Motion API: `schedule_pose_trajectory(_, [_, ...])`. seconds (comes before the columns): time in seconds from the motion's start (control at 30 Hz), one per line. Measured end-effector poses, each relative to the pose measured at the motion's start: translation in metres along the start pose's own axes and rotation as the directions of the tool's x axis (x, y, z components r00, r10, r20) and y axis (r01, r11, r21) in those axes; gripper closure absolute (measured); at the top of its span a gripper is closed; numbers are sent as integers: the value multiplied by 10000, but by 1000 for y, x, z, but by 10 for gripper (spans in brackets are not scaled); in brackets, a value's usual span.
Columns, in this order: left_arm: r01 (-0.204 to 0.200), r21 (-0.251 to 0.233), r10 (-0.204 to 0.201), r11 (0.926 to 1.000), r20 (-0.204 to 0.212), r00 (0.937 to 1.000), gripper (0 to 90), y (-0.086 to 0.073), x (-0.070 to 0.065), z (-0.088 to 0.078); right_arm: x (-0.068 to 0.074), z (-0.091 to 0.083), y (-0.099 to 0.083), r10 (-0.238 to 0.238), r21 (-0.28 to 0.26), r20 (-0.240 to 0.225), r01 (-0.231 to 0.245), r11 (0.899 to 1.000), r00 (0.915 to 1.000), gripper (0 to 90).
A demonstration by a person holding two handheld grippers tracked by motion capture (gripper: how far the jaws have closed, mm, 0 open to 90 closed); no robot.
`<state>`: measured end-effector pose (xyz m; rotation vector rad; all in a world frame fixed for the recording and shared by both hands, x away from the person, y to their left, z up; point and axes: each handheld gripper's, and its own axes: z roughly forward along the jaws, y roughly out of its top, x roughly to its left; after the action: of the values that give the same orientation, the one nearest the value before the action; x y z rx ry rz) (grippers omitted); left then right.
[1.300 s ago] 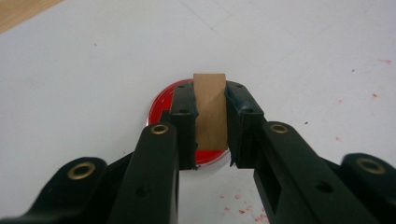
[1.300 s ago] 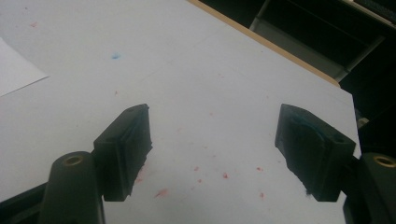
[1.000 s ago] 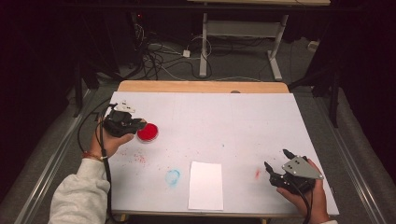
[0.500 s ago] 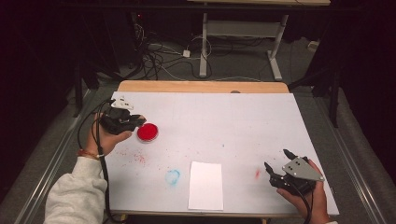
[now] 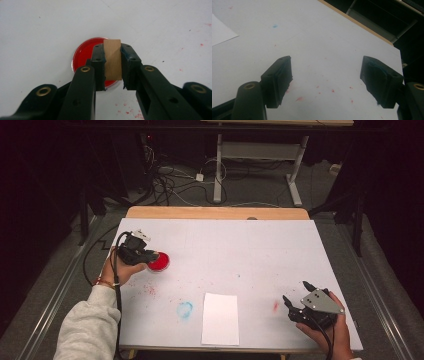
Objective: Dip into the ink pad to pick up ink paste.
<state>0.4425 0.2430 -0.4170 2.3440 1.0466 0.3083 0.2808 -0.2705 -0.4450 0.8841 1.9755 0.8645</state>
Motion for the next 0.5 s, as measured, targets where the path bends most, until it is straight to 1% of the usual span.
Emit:
schedule_pose_trajectory(0.07, [223, 67, -224, 9997, 107, 9997, 737, -1, 3, 9, 0, 0, 0, 57, 20, -20, -57, 10000, 10000, 257])
schedule_pose_trajectory(0.17, [265, 152, -267, 9995, 78, 9996, 737, -1, 4, 14, 0, 0, -1, 38, 26, -19, -38, 10000, 10000, 257])
schedule_pose_trajectory(0.23, [210, 327, -213, 9992, 94, 9997, 737, -1, 5, 19, 0, 0, -1, 42, 47, -52, -41, 10000, 10000, 257])
schedule_pose_trajectory(0.27, [235, 479, -237, 9986, 34, 9997, 737, 0, 6, 23, 0, 0, -1, 32, 53, -38, -31, 10000, 10000, 257])
schedule_pose_trajectory(0.3, [235, 479, -237, 9986, 34, 9997, 737, 0, 6, 23, 0, 0, -1, 11, 60, -37, -11, 10000, 10000, 257])
schedule_pose_trajectory(0.37, [174, 643, -180, 9978, 81, 9998, 737, 0, 6, 28, 0, 1, -1, -26, 70, -60, 26, 10000, 10000, 257])
schedule_pose_trajectory(0.43, [196, 840, -194, 9963, -24, 9998, 737, -1, 7, 33, 0, 1, -2, 13, 127, -49, -12, 9999, 10000, 257])
schedule_pose_trajectory(0.5, [348, 752, -357, 9966, 99, 9993, 737, -2, 10, 36, 0, 2, -2, -35, 128, -70, 36, 9999, 10000, 257])
